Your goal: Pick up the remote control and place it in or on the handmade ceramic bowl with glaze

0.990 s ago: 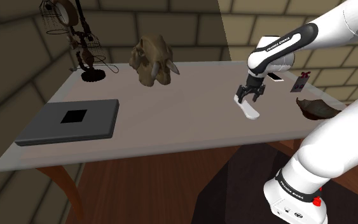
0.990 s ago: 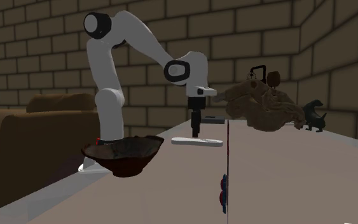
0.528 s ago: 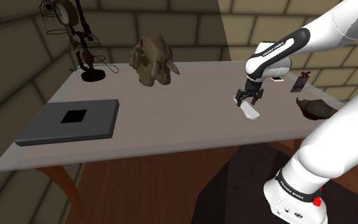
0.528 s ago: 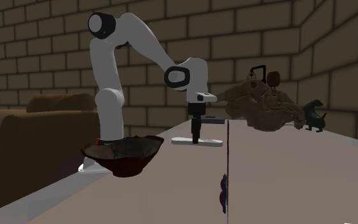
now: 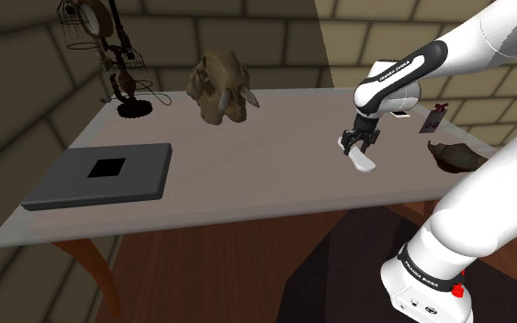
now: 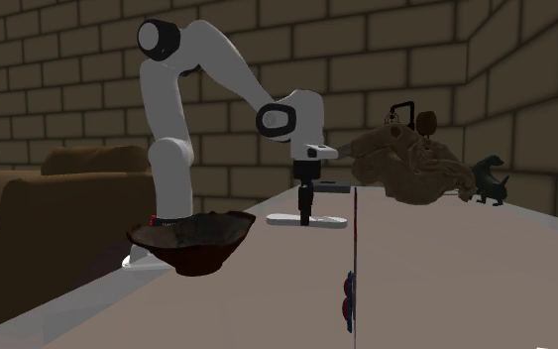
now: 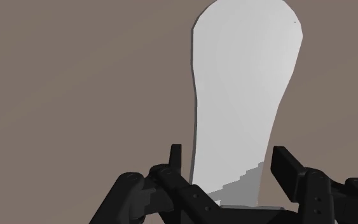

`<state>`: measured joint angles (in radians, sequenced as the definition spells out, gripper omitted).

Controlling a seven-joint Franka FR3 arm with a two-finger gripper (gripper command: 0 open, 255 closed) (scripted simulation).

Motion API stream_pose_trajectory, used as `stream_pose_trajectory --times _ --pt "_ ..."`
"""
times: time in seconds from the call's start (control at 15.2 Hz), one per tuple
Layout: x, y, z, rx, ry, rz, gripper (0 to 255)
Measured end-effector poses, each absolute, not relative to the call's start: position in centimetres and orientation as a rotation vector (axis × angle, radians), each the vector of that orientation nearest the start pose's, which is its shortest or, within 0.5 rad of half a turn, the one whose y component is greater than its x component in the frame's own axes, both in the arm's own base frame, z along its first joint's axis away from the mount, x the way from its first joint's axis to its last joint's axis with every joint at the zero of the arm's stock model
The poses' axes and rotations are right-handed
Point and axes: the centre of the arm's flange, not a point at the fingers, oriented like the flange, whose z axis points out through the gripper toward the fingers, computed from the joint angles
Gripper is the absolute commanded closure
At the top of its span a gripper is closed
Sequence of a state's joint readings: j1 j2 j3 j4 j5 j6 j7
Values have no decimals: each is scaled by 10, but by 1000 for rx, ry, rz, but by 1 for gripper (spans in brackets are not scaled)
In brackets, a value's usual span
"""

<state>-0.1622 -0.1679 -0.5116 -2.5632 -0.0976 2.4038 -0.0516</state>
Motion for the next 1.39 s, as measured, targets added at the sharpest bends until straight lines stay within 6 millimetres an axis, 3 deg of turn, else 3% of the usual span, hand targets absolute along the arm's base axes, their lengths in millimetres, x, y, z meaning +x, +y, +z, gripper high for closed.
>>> stream_pose_trajectory --times 0.46,1.39 --pt "345 -271 319 -3008 837 5 255" --pt "345 -271 391 -3008 837 5 255"
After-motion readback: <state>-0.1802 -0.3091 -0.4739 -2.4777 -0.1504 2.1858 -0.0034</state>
